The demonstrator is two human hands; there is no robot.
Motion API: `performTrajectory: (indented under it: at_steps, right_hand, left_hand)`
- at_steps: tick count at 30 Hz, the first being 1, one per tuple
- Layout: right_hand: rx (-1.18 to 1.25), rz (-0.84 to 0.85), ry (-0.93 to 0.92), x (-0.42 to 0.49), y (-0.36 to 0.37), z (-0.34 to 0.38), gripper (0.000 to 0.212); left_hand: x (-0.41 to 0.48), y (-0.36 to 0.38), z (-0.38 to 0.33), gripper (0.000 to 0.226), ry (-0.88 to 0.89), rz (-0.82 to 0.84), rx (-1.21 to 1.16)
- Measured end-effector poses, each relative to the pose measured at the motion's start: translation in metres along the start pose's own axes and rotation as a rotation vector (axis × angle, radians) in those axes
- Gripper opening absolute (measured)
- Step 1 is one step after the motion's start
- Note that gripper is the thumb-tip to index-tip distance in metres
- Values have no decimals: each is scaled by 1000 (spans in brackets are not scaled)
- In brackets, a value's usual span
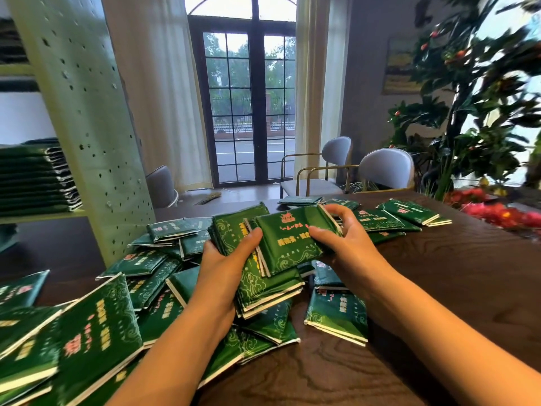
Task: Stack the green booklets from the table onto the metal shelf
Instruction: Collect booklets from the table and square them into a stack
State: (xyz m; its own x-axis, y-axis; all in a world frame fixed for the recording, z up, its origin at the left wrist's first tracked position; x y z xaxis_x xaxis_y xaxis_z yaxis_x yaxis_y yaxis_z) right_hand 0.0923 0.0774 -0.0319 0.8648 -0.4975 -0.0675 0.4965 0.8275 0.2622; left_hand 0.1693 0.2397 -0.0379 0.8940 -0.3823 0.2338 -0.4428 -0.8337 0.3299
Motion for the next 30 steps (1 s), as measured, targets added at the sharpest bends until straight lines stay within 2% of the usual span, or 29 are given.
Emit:
performTrajectory:
  at_steps: [2, 3, 5, 9, 12, 16, 19, 20, 23, 24, 27, 30]
  right_hand:
    - [-122, 17, -25, -2, -3, 3, 56]
    - [-172, 31, -43, -3, -5, 5, 56]
    - [-234, 69, -67, -5, -6, 9, 45]
    - [-287, 112, -1, -6, -9, 14, 21]
    - [-314, 196, 38, -7, -10, 16, 20]
    - [-129, 213, 27, -9, -8, 17, 21]
    - [-1, 217, 1, -6, -7, 15, 33]
    - [-3, 216, -8, -6, -6, 14, 37]
    - [-98, 218, -76, -7, 0, 6, 44]
    - [-170, 199, -120, -7, 3, 3, 46]
    - [-385, 134, -251, -11, 13, -5, 45]
    - [-435, 135, -325, -16, 25, -15, 42]
  left_hand:
    - [2, -2, 0, 66, 8, -21, -20]
    - [3, -3, 1, 60, 10, -30, -24]
    - [5, -6, 2, 51, -1, -42, -34]
    - [8, -8, 4, 47, -38, -37, -60]
    - [9, -7, 6, 47, -50, -45, -57]
    - [8, -6, 3, 75, -88, -117, -62]
    - [10, -8, 2, 78, -118, -179, -103]
    - [9, -8, 1, 88, -128, -177, -108]
    - [6, -4, -1, 136, -124, -145, -71]
    - [4, -2, -1, 142, -101, -147, -73]
    - [4, -1, 2, 145, -60, -144, -57]
    - [-1, 4, -1, 137, -47, -115, -60]
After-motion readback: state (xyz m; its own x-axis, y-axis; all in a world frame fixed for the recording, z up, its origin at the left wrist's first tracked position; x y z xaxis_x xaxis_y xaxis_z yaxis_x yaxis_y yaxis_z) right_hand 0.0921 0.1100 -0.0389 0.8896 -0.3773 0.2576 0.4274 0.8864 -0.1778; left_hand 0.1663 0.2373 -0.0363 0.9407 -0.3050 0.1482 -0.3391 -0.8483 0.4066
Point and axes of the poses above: each hand's wrist, its own x-axis towards the middle knuckle, its own y-axis out of the palm, z = x × y, the point moved 1 cm from there along x, towards the middle knuckle, and after that the axes turned 14 degrees about y, right-handed, at the moved point
